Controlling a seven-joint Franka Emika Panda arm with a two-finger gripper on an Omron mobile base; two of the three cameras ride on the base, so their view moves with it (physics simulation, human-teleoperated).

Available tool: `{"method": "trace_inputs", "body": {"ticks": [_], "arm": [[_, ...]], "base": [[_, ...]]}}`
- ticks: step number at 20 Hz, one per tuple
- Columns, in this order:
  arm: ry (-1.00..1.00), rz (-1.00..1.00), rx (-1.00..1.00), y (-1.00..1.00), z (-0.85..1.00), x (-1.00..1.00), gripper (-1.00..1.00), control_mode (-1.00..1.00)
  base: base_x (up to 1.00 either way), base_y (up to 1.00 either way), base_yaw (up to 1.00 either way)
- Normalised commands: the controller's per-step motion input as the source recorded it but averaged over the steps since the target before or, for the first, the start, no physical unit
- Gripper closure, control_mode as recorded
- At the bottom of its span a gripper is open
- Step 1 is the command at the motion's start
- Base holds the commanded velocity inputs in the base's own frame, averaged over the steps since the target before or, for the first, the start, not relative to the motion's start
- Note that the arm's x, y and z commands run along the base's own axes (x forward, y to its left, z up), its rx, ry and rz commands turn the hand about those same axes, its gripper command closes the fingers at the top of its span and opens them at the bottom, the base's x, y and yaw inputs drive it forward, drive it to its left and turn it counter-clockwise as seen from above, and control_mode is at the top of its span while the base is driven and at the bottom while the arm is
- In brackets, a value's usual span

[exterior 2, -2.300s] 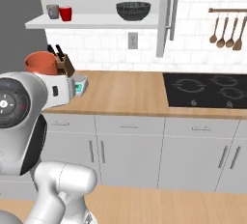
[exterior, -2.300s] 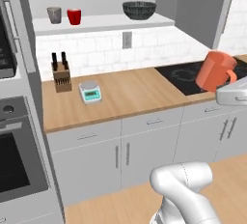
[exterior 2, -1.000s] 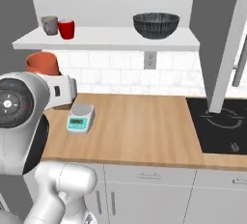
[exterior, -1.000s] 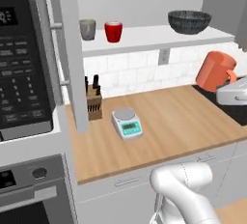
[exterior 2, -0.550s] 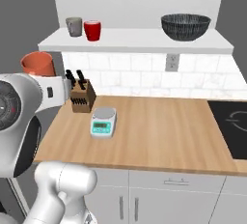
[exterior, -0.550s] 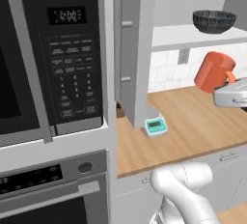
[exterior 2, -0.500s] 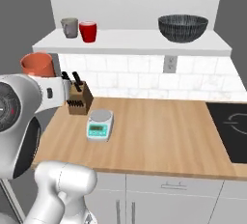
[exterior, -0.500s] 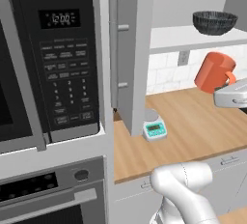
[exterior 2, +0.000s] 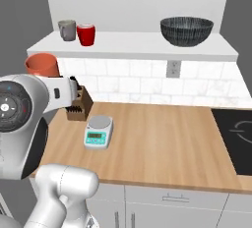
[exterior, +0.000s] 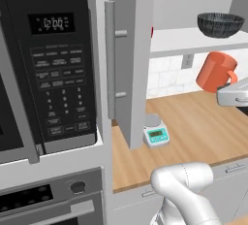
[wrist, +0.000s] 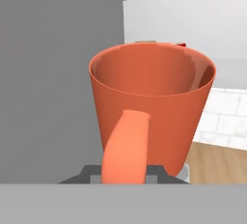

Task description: Gather all objects into one cabinet and sort the glasses and bowls to opposite sides.

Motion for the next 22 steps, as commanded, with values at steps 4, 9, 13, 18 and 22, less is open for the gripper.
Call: {"method": "trace_inputs", "body": {"ticks": [4,9,13,18,22], "arm": [[0.0,0.0,0.0,0.0,0.0,0.0,1.0,1.0],[0.0,0.0,0.0,0.0,0.0,0.0,1.0,1.0],[0.0,0.0,0.0,0.0,0.0,0.0,1.0,1.0],[-0.01,0.0,0.01,0.0,0.0,0.0,1.0,-1.0],[-0.01,0.0,0.13,0.13,0.12,0.35,1.0,-1.0]], "base": [[0.76,0.0,0.0],[0.04,0.0,0.0],[0.0,0.0,0.0],[0.0,0.0,0.0],[0.0,0.0,0.0]]}}
